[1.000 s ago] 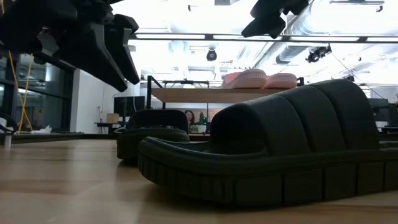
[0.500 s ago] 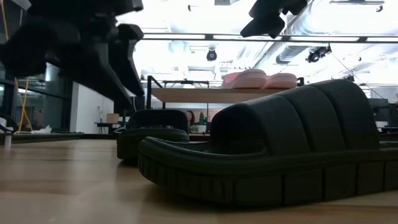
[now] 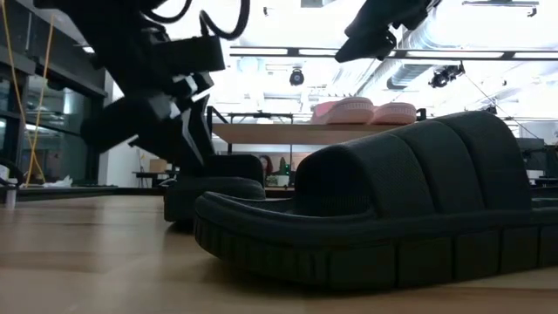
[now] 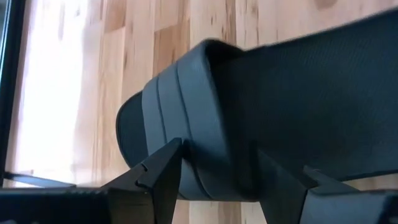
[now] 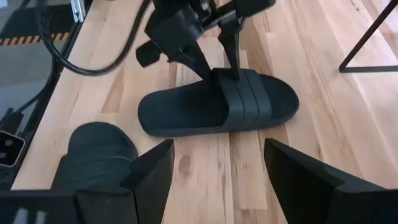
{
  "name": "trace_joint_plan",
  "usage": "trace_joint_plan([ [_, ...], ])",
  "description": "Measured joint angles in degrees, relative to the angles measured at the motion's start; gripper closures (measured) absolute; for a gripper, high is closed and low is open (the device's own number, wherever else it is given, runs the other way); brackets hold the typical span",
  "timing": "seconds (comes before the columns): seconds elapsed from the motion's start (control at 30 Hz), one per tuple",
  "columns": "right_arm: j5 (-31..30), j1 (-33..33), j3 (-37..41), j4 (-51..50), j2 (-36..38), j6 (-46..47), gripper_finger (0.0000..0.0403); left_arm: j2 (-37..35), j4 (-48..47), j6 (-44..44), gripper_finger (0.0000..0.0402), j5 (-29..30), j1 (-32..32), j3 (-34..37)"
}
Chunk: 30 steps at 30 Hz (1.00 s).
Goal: Pick and place slides into the shelf
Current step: Put the top black slides on the shelf
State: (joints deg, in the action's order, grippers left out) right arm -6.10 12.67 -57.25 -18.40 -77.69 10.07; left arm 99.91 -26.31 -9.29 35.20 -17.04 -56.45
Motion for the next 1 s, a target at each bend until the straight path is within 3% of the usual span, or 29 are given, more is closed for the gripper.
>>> trace_joint_plan([
  [0.53, 0.10, -0.03, 0.00, -0.14, -0.46, 0.00, 0.0163, 1.36, -0.07, -0.41, 0.0229, 9.09, 0.18, 0.02],
  [0.73, 0.16, -0.03, 0.00, -0.15, -0.46, -0.02, 0.0163, 1.36, -0.05, -0.43, 0.0233, 9.40, 0.16, 0.02],
  [1.0, 0.24, -0.03, 0.00, -0.14, -0.44, 0.00, 0.0163, 1.36, -0.04, -0.43, 0.0307, 9.25, 0.16, 0.02],
])
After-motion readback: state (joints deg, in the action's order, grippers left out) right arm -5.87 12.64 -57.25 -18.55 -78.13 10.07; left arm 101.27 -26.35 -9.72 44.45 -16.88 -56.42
